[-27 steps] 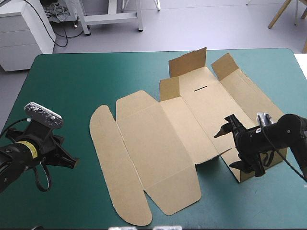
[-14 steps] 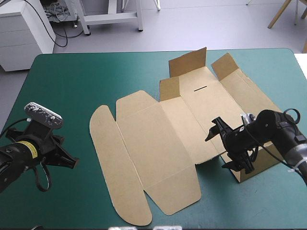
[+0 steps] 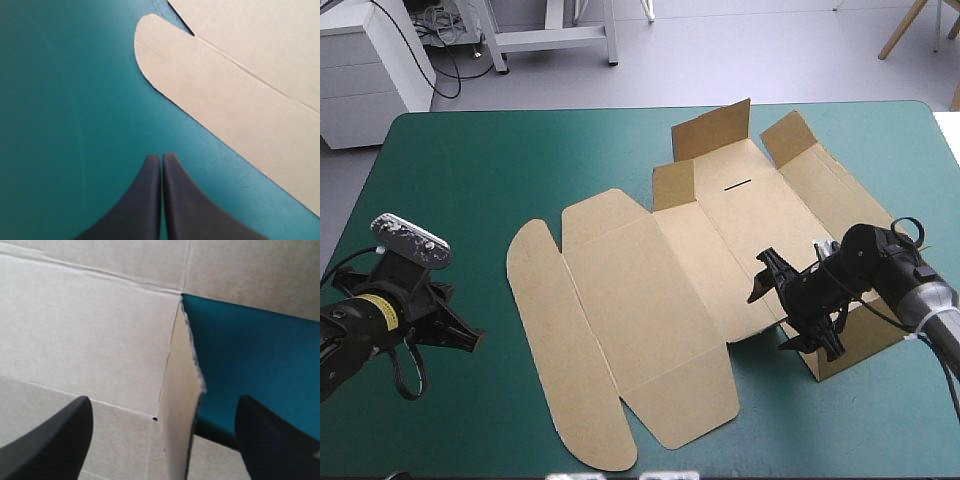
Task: Fold the box
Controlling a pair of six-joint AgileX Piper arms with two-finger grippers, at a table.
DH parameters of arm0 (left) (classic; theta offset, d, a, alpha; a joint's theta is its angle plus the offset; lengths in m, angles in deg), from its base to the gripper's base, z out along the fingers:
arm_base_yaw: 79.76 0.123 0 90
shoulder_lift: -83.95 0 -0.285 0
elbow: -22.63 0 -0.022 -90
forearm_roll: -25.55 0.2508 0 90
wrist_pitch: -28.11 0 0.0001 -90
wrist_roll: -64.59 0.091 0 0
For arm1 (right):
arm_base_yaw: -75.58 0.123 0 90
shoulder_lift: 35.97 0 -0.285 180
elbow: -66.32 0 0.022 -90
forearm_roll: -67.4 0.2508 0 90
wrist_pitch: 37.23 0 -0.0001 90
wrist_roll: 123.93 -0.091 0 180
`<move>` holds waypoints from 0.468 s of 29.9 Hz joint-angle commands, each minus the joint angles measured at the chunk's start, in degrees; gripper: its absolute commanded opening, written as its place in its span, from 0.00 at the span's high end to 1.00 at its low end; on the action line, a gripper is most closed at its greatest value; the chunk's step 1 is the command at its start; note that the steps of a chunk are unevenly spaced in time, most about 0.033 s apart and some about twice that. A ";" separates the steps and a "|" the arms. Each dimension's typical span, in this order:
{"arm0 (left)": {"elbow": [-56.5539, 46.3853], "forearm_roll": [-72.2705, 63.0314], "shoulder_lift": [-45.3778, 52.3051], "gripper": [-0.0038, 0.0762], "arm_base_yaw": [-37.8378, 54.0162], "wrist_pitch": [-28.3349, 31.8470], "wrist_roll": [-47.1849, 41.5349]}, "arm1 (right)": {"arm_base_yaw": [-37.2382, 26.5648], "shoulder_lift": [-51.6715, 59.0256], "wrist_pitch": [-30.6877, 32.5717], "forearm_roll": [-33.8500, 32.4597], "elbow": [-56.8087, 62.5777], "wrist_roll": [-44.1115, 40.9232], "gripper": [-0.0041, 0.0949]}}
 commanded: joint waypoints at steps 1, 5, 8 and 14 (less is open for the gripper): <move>1.62 0.77 0.17 0.96 -0.26 2.63 -0.59 | 0.01 1.29 -0.78 0.80 -1.20 0.68 0.27; 1.62 0.77 0.17 0.96 -0.26 2.63 -0.59 | 0.20 1.29 -1.22 1.40 -1.20 0.58 0.33; 1.62 0.77 0.17 0.96 -0.26 2.63 -0.59 | 0.30 1.29 -1.46 1.86 -1.20 0.36 0.34; 1.62 0.77 0.17 0.96 -0.26 2.63 -0.59 | 0.30 1.29 -2.48 1.86 0.78 0.36 0.34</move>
